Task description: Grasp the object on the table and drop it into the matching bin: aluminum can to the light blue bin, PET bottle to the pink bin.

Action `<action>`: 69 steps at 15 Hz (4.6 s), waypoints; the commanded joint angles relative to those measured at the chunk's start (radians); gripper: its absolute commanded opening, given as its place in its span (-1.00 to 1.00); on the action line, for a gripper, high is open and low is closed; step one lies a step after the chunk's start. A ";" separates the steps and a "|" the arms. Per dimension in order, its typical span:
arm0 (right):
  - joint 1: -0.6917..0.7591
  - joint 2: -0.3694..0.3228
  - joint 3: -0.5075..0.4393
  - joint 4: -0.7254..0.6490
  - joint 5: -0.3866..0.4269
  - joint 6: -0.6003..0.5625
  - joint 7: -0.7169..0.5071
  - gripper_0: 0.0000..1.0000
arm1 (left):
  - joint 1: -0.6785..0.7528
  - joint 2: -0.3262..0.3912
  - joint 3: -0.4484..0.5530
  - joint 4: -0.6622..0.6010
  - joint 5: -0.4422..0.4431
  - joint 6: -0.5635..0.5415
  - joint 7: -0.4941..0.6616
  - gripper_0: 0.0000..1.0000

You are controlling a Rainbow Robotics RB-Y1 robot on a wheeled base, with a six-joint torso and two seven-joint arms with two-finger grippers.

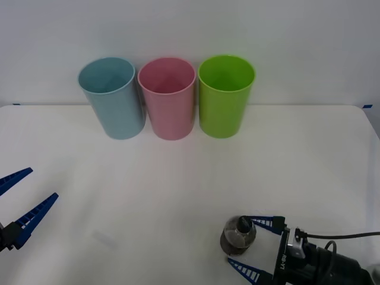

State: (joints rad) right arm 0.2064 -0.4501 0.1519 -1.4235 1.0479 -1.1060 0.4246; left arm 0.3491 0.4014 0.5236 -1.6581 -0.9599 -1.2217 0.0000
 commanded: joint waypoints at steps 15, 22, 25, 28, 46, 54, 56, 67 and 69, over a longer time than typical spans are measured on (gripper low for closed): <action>-0.016 0.039 0.028 0.000 0.001 0.051 0.040 -1.00 | 0.000 0.000 0.000 0.000 0.000 0.000 0.000 1.00; -0.018 0.039 0.017 0.000 -0.011 0.051 0.042 -1.00 | 0.000 0.000 0.000 0.000 0.000 0.000 0.000 1.00; -0.013 0.039 0.009 -0.006 -0.039 0.049 0.039 -1.00 | 0.000 0.000 0.000 0.000 0.000 0.000 0.000 1.00; -0.013 0.039 0.000 -0.072 -0.062 0.069 0.019 -1.00 | 0.000 0.000 0.000 0.000 0.000 0.000 0.000 1.00; -0.257 -0.009 -0.080 -0.466 0.004 0.337 -0.645 -1.00 | 0.000 0.000 0.000 0.000 0.000 0.000 0.000 1.00; -0.536 0.001 0.066 -0.408 0.092 0.646 -0.750 -1.00 | 0.000 0.000 0.000 0.000 0.000 0.000 0.000 1.00; -0.610 0.031 0.066 -0.325 0.133 0.644 -0.753 -1.00 | 0.000 0.000 0.000 0.000 0.000 0.000 0.000 1.00; -1.024 0.232 0.066 0.250 0.225 0.727 -0.721 -1.00 | 0.000 0.000 0.000 0.000 0.000 0.000 0.000 1.00; -1.095 0.271 0.067 0.357 0.241 0.772 -0.710 -1.00 | 0.000 0.000 0.000 0.000 0.000 0.000 0.000 1.00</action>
State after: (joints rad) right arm -0.8592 -0.1948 0.2183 -1.1105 1.2826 -0.3534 -0.2900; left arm 0.3490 0.4014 0.5236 -1.6581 -0.9599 -1.2217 0.0000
